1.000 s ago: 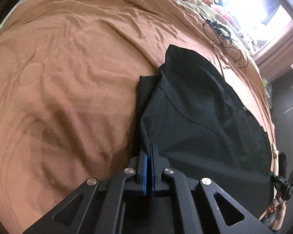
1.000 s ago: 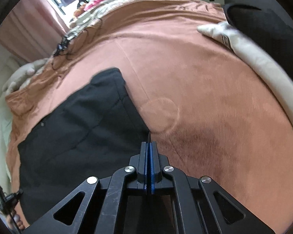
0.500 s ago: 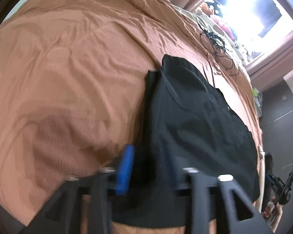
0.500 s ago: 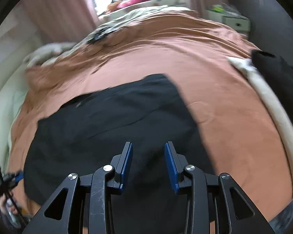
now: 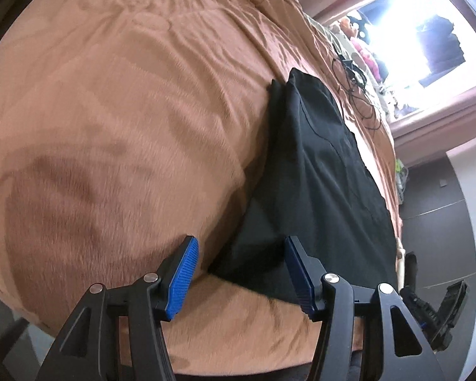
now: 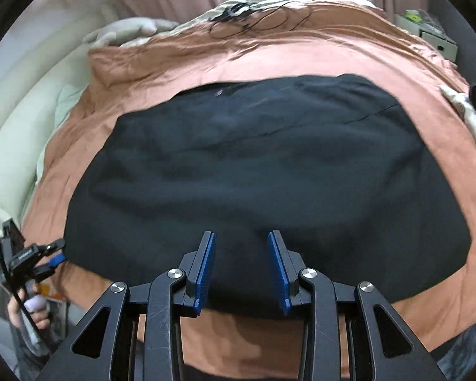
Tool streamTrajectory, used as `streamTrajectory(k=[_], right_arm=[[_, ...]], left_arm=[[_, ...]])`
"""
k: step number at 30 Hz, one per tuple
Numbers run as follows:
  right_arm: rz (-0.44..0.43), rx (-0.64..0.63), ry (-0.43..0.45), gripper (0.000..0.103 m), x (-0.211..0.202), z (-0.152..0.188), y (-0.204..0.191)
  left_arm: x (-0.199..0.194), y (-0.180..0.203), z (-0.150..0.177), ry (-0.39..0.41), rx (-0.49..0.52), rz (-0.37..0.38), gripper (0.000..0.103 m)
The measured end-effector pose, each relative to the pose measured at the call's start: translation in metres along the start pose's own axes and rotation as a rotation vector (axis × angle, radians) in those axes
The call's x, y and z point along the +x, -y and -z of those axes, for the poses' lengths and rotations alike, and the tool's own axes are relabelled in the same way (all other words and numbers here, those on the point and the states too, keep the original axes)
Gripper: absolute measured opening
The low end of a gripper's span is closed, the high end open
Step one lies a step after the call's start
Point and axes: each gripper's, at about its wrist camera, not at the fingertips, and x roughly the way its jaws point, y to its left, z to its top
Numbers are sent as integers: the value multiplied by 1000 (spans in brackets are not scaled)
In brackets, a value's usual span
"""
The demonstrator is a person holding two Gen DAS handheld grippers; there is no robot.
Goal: Fold large clothes
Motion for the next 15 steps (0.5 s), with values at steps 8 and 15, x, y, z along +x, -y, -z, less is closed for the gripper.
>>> streamTrajectory(k=[8, 15], right_arm=[[-29, -51, -65, 34, 21, 18, -36], [48, -105, -131, 34, 63, 19, -57]], left_arm=[[14, -1, 7, -19, -15, 73, 56], [22, -2, 0, -21, -47, 114, 47]])
